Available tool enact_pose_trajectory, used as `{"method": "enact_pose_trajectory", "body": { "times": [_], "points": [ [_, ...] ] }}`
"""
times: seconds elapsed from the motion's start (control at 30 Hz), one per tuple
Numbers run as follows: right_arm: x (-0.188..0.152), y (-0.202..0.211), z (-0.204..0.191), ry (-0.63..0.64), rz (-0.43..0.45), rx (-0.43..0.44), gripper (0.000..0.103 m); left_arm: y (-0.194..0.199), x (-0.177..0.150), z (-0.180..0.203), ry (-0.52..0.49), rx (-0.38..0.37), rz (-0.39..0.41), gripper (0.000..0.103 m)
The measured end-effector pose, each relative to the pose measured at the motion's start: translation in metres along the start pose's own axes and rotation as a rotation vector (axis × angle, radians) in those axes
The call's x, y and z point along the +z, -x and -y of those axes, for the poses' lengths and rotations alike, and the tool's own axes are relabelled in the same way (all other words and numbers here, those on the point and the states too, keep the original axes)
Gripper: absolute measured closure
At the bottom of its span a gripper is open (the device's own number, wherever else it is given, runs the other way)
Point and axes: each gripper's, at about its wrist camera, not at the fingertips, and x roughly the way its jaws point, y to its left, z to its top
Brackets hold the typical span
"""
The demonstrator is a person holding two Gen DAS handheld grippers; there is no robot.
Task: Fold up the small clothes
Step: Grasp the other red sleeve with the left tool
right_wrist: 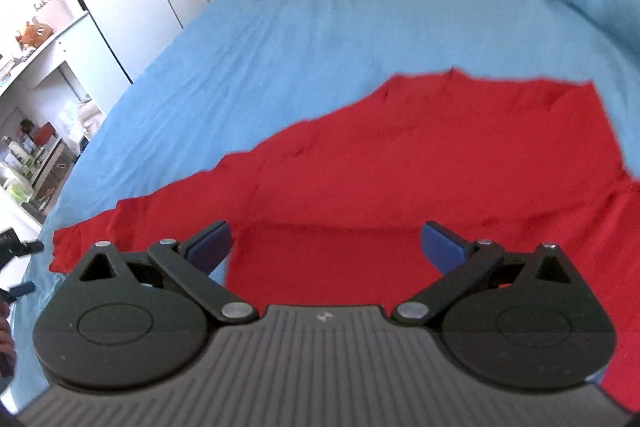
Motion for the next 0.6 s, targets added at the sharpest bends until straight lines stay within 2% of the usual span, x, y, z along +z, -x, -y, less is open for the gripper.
{"method": "enact_pose_trajectory", "body": {
  "times": [0.13,0.27,0.4,0.47,0.6],
  "points": [
    [-0.014,-0.022,-0.028,-0.014,-0.012,-0.026,0.0,-0.031,0.006,-0.021,0.035,-0.02,-0.035,0.042],
    [-0.023,-0.031,-0.048,0.029,-0.003,-0.057,0.0,-0.04,0.006,-0.032,0.078,-0.034,-0.02,0.042],
    [-0.028,-0.034,-0.051,0.027,0.008,-0.046,0.0,-0.039,0.005,-0.023,0.054,-0.03,0.0,0.043],
    [-0.028,-0.037,-0.051,0.025,0.012,-0.042,0.0,-0.043,0.006,-0.017,0.039,-0.021,0.014,0.05],
    [-0.028,-0.041,-0.043,0.017,0.02,-0.032,0.0,-0.052,0.006,-0.012,0.034,0.042,0.038,0.082]
  ]
}}
